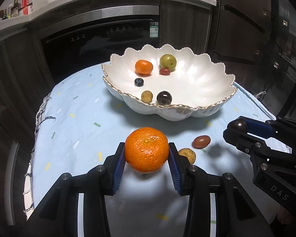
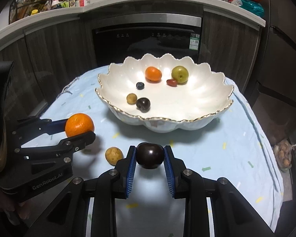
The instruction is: Organize fruits
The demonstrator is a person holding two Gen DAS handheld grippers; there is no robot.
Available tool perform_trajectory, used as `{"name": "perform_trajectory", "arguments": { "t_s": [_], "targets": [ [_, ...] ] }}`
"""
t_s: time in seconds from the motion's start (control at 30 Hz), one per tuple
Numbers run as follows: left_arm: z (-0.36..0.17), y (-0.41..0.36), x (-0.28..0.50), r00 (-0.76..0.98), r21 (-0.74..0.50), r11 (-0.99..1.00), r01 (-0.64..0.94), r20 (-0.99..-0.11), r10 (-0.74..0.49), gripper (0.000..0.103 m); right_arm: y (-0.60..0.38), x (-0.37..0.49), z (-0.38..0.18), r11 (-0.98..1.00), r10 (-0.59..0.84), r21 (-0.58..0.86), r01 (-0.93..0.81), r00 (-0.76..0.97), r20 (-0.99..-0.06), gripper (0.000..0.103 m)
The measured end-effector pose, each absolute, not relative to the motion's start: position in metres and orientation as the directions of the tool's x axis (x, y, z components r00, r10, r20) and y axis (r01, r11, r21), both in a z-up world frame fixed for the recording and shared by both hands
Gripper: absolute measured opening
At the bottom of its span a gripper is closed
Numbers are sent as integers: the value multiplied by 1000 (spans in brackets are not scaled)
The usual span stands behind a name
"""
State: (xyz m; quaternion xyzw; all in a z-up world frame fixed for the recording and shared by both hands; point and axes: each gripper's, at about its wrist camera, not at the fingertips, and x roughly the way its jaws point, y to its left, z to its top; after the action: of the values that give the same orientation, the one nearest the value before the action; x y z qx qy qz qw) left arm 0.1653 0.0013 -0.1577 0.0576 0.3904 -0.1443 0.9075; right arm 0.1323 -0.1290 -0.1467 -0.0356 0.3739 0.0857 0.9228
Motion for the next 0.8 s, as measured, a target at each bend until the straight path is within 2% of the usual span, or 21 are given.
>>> {"name": "perform_trajectory", "arguments": {
  "t_s": [0.8],
  "targets": [
    [-113,-18,176,693,0,962,273,-693,-196,41,-158,143,-109,993,112,39,-115,744,-658,29]
  ]
}}
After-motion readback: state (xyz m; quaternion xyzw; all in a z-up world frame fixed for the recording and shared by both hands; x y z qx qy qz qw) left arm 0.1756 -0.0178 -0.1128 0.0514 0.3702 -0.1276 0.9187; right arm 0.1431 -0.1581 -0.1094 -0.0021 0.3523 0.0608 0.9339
